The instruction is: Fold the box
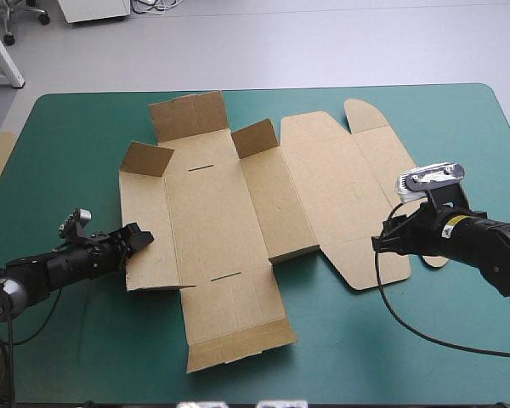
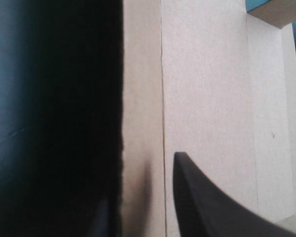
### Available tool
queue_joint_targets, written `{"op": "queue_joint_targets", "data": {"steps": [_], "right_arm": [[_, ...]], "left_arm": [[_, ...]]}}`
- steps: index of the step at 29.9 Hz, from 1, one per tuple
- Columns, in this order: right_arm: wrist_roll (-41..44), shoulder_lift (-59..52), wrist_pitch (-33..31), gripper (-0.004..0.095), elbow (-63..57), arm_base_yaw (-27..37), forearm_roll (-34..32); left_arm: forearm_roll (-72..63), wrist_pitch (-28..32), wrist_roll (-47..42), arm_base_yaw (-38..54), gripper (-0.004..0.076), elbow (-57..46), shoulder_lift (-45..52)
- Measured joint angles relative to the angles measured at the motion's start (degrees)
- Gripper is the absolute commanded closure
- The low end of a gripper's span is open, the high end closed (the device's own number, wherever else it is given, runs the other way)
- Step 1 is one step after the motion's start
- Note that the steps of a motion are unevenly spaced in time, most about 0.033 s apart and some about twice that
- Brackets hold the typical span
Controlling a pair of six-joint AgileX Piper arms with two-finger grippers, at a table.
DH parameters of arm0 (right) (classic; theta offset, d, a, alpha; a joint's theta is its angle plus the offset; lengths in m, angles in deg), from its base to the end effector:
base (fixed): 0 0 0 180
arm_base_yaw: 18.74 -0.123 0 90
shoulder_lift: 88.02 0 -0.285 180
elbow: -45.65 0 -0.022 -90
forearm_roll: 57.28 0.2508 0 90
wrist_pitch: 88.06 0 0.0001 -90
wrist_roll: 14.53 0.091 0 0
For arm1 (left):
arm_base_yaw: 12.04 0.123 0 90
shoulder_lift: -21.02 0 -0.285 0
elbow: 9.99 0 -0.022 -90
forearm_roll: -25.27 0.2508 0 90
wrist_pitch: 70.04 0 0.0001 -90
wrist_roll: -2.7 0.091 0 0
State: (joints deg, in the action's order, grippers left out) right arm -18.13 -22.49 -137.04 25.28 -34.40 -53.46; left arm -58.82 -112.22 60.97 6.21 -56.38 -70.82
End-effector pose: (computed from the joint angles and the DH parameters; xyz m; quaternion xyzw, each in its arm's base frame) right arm 0.1865 0.0570 0.3581 -0.1440 0.9117 0.0717 0.3780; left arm 0.2402 0.0151 0.1810 -0.2137 0.8682 -0.3533 0.2753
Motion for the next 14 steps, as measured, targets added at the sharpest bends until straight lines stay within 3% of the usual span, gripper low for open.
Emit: {"op": "queue_joint_targets", "data": {"steps": [2,9,14], "right_arm": [[0.0,0.0,-0.05,0.0422,0.0,0.0,0.0],[-0.21,0.0,-0.24,0.0422,0.0,0.0,0.0],[-0.46,0.0,-0.18,0.0422,0.0,0.0,-1.16]], "left_arm": [[0.01,0.14,0.0,-0.3,0.0731,0.06,-0.14],[-0.39,-0.65,0.05,-2.44,0.0734,1.0,-0.89],[7.17,-4.2,-1.17,-2.55,0.0734,4.96,-1.24]]}}
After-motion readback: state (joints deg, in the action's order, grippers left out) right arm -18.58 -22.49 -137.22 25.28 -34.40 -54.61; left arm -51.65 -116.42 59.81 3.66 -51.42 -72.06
